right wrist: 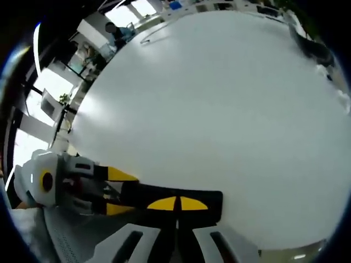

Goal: Press the specified remote control buttons in sequence, fully releasing each button before pressing the next.

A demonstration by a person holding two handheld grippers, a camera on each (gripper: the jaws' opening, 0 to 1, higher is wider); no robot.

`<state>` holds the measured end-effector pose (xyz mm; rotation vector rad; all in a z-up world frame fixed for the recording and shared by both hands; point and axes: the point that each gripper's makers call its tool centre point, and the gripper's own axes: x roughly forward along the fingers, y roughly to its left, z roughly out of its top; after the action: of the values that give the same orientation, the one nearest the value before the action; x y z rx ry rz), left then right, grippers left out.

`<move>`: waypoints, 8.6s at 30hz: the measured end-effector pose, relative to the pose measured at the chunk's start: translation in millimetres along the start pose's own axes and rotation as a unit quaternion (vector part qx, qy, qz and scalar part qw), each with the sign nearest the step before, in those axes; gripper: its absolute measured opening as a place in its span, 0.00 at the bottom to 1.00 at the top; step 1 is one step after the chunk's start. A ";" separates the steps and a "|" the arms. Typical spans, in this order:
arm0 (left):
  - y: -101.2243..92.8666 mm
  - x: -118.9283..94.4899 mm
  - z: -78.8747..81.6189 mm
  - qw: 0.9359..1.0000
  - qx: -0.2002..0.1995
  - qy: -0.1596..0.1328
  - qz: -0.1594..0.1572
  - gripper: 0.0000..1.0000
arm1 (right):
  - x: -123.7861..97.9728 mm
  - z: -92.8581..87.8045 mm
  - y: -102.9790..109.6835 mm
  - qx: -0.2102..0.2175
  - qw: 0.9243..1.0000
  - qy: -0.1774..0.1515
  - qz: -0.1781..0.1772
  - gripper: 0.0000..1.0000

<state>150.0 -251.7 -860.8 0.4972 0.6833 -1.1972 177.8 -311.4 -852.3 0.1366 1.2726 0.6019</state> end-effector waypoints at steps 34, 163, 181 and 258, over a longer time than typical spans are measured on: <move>0.4 0.0 0.4 1.000 -0.015 -0.005 -0.002 0.24 | 2.0 -6.6 5.9 -0.021 0.999 0.022 0.014 0.00; -0.4 1.1 2.2 1.000 -0.015 -0.014 -0.008 0.24 | -2.6 -5.6 -1.9 -0.007 0.999 0.039 -0.017 0.00; -0.1 1.3 1.9 1.000 -0.016 -0.016 -0.007 0.24 | -1.2 -6.5 -5.0 -0.001 0.999 0.040 -0.015 0.00; -3.0 2.7 3.4 1.000 0.004 -0.009 -0.015 0.24 | 9.1 4.0 14.9 0.097 0.993 0.021 0.070 0.00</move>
<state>148.4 -256.7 -860.4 0.4829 0.6730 -1.2308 177.8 -293.5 -852.6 0.3789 1.3693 0.6031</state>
